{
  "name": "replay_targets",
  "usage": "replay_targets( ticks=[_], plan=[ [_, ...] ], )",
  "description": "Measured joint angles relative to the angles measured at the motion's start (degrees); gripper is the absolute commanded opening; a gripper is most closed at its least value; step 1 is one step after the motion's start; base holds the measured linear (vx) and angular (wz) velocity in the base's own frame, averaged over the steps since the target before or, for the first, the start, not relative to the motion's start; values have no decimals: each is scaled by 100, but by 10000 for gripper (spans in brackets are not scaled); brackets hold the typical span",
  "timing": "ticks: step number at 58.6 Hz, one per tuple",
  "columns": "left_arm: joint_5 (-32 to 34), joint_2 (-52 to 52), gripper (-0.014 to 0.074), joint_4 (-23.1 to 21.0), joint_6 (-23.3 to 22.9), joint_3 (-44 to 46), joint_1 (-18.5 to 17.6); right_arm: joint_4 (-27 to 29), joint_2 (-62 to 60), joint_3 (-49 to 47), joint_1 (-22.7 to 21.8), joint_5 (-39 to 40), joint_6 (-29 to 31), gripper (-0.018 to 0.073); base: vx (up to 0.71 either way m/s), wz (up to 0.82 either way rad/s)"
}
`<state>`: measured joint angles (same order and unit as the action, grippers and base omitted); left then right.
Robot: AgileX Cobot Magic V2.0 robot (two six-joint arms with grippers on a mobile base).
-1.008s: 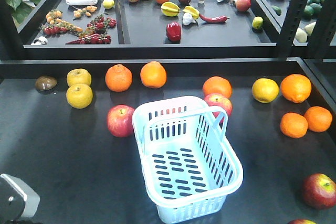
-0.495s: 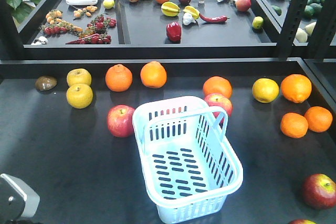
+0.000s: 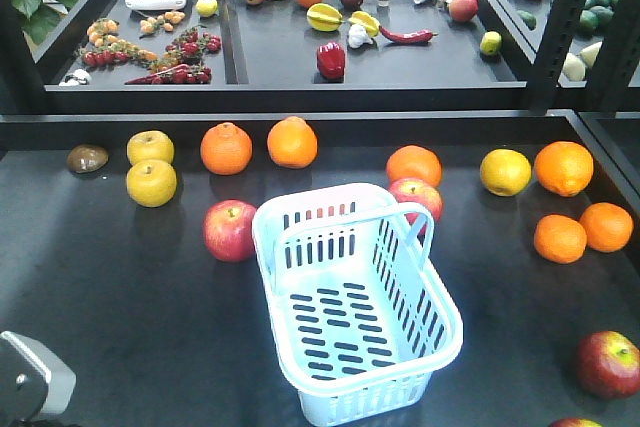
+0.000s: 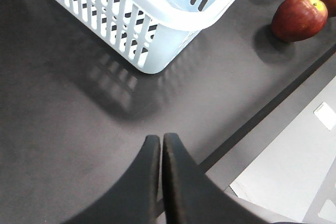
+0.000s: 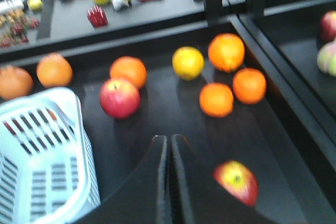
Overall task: Pick three apples into basket with both arms
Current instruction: 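Reach the right gripper down and grasp the red apple nearest it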
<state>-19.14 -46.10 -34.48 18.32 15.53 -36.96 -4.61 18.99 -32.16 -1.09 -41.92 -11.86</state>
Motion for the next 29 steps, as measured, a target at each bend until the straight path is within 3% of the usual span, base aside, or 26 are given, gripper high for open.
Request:
replay_targets(
  ticks=[7, 11, 21, 29],
  plan=[
    [0, 0, -6, 0, 0, 0, 0, -143, 504, -226, 0, -658, 0, 61, 0, 0],
    [0, 0, -6, 0, 0, 0, 0, -279, 931, -434, 0, -1048, 0, 140, 0, 0],
    [0, 0, -6, 0, 0, 0, 0, -426, 2146, -1113, 0, -1800, 168, 492, 0, 0],
    [0, 0, -6, 0, 0, 0, 0, -684, 2828, -1300, 0, -1917, 348, 666, 0, 0]
  ],
)
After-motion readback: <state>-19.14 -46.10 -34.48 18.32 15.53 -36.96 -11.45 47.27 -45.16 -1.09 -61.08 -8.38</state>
